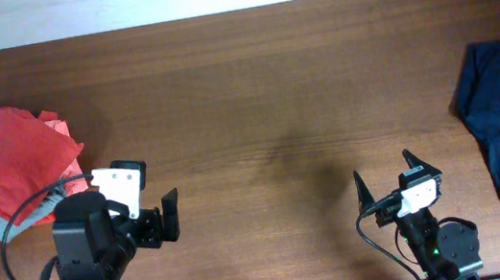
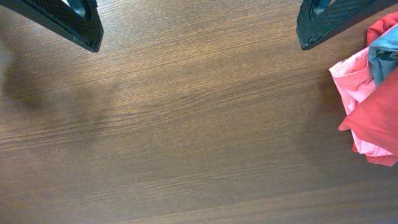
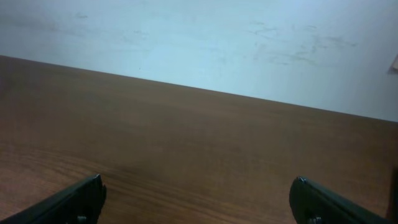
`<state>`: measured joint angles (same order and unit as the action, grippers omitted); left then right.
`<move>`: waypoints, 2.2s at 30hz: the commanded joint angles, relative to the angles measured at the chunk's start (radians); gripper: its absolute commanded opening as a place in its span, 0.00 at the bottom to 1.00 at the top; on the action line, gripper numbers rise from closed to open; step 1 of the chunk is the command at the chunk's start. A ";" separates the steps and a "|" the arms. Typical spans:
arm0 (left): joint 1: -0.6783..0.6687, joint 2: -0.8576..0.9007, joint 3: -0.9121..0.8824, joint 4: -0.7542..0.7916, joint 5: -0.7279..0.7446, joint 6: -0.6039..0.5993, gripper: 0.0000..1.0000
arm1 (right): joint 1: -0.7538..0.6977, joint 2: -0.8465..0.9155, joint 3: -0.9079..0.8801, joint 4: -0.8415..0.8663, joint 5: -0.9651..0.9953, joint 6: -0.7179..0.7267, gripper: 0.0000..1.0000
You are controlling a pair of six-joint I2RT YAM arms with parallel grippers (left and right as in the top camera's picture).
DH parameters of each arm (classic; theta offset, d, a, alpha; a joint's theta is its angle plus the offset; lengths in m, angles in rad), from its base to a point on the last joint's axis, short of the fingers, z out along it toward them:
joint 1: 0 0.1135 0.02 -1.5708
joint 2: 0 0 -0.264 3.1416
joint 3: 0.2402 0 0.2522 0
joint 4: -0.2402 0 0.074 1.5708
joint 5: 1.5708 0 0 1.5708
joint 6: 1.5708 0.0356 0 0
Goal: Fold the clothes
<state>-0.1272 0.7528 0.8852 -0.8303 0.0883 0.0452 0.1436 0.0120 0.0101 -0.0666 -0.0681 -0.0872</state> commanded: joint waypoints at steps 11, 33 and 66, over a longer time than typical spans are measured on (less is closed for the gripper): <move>-0.001 -0.002 -0.008 -0.001 -0.010 0.013 0.99 | -0.006 -0.008 -0.005 -0.005 0.001 -0.010 0.99; -0.001 -0.045 -0.014 -0.017 -0.055 0.033 0.99 | -0.006 -0.008 -0.005 -0.005 0.001 -0.010 0.99; 0.061 -0.748 -0.876 0.754 -0.167 0.028 0.99 | -0.006 -0.008 -0.005 -0.005 0.001 -0.010 0.98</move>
<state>-0.0719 0.0139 0.0162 -0.0711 -0.1448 0.0643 0.1436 0.0120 0.0101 -0.0666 -0.0681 -0.0906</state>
